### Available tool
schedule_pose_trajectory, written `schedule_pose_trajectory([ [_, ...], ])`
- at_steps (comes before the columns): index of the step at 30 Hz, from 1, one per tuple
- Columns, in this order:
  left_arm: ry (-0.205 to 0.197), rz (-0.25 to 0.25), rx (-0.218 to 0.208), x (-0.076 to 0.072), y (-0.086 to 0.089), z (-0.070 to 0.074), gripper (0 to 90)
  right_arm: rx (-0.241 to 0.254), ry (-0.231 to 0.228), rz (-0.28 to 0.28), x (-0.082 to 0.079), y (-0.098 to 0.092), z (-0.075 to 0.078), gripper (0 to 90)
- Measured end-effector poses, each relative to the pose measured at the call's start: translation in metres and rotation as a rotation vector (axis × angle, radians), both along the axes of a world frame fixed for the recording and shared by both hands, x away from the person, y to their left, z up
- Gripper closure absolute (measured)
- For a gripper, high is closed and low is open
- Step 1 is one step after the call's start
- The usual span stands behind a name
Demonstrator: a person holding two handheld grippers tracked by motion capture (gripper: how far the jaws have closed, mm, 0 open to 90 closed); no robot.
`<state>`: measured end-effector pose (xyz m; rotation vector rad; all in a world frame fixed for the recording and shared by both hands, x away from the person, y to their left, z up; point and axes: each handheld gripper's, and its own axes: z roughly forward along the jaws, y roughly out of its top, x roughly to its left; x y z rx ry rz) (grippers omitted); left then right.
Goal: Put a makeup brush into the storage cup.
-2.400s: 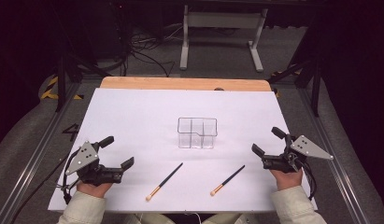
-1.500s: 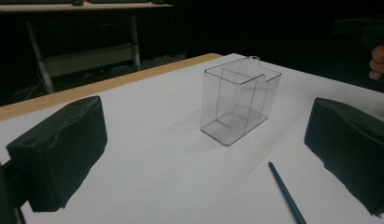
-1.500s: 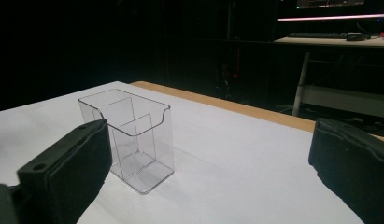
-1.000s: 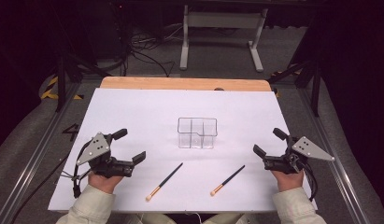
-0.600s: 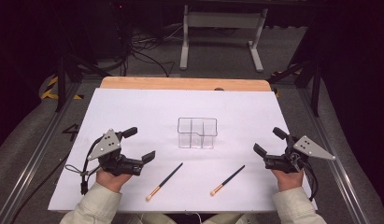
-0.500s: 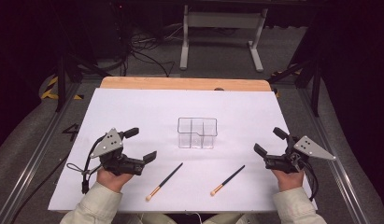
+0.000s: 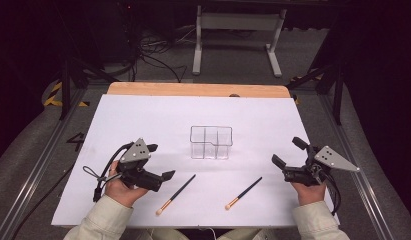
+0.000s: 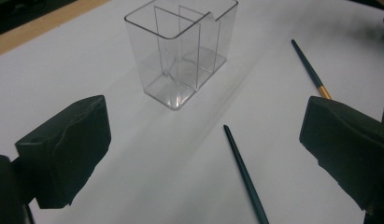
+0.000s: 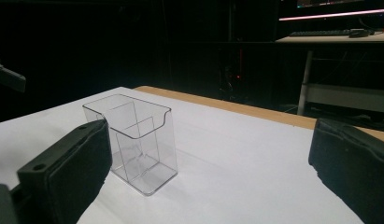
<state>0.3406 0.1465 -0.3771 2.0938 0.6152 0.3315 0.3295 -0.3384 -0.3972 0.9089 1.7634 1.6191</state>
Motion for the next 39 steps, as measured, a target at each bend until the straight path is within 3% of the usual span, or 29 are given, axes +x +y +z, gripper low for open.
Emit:
schedule_pose_trajectory([
  [4, 0.049, -0.004, 0.027, 0.001, -0.003, -0.001, 1.0, -0.002, 0.001, 0.002, 0.0, 0.0, 0.0, 0.2],
  [6, 0.091, -0.012, 0.068, 0.002, -0.005, -0.002, 1.3, -0.003, 0.003, 0.001, 0.0, 0.0, 0.0, 0.2],
  [7, 0.091, -0.012, 0.068, 0.002, -0.005, -0.002, 2.1, -0.004, 0.004, 0.001, 0.0, -0.001, 0.0, 0.3],
  [8, 0.139, -0.035, 0.086, 0.004, -0.006, -0.002, 2.3, -0.003, 0.005, 0.001, 0.0, -0.001, 0.0, 0.3],
  [11, 0.177, -0.04, 0.114, 0.004, -0.01, -0.005, 2.0, -0.007, 0.006, 0.003, 0.0, -0.001, 0.0, 0.2],
  [18, 0.228, -0.071, 0.191, 0.003, -0.016, -0.008, 2.6, -0.008, 0.011, 0.005, 0.0, -0.001, -0.001, 0.3],
  [22, 0.276, -0.1, 0.203, 0.006, -0.018, -0.012, 2.1, -0.011, 0.014, 0.002, 0.001, -0.002, -0.001, 0.3],
  [27, 0.295, -0.115, 0.22, 0.005, -0.02, -0.015, 0.4, -0.016, 0.016, 0.0, 0.001, -0.002, -0.001, 0.5],
  [31, 0.324, -0.118, 0.204, 0.007, -0.019, -0.018, 0.4, -0.024, 0.033, -0.004, 0.001, -0.001, -0.001, 1.7],
  [39, 0.341, -0.099, 0.269, 0.005, -0.026, -0.023, 3.9, -0.031, 0.032, -0.006, 0.0, -0.001, 0.0, 2.3],
])
